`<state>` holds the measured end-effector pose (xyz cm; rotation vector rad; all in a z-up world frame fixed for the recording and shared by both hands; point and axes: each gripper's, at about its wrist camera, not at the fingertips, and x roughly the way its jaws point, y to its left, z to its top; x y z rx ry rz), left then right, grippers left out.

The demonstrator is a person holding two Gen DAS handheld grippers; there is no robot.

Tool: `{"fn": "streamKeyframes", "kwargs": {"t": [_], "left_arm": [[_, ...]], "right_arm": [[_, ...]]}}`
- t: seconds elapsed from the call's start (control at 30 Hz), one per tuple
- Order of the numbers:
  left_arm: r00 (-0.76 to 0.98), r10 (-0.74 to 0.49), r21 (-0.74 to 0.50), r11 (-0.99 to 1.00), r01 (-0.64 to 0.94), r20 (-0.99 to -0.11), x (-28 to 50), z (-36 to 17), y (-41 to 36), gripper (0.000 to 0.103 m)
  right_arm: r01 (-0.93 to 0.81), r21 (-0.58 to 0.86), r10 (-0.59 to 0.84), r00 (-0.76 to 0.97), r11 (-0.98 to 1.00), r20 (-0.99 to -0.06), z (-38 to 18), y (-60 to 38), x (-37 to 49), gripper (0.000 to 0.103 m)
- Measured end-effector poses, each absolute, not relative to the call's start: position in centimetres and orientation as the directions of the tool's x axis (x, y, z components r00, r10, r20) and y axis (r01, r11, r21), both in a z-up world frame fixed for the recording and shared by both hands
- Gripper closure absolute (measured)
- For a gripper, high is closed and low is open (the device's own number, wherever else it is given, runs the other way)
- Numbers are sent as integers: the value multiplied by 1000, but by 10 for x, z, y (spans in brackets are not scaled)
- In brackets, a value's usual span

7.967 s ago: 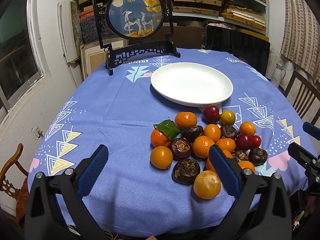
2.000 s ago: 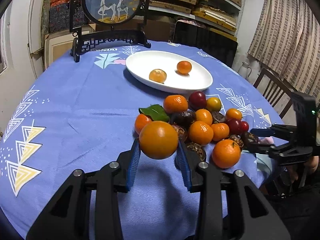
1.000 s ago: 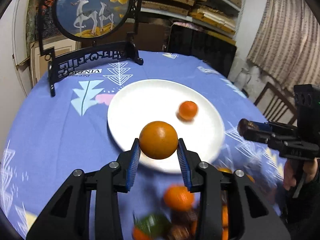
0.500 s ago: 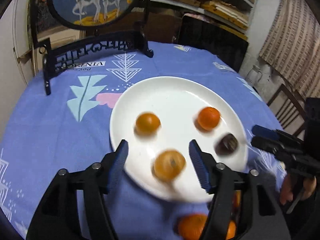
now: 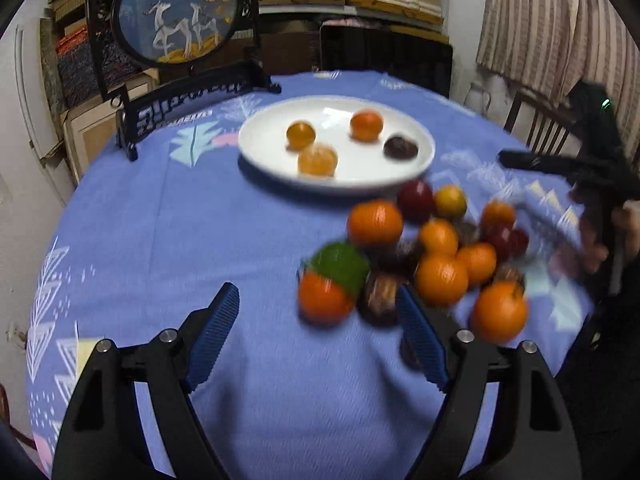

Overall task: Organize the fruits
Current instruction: 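Carry both fruits onto the white plate and open both tools, then grasp the tangerine with green leaf with the left tool while the right tool grasps a tangerine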

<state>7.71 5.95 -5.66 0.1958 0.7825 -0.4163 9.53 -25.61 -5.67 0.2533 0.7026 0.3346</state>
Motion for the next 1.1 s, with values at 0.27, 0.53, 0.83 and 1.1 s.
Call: {"fn": "streamKeyframes", "kwargs": {"t": [0.27,0.53,0.83,1.1], "left_arm": [[605,-275,-30,923,383,-747,99,-81,55,49],[583,-324,-97,917,387,-745,113,-83,54,66],[649,-387,-188,915,356,-655,91,-66,76,72],[648,-383,-189,917,350,-658,87,-65,74,72]], "right_arm": [[-194,326,363,705,925,-609,-61,-254,68,40],[-169,292,322,702,942,-635,-65,-262,61,40],[-220,253,335,646,942,-685,-76,-244,72,40],[-205,337,393,536,919,-747,-95,-241,99,66]]}}
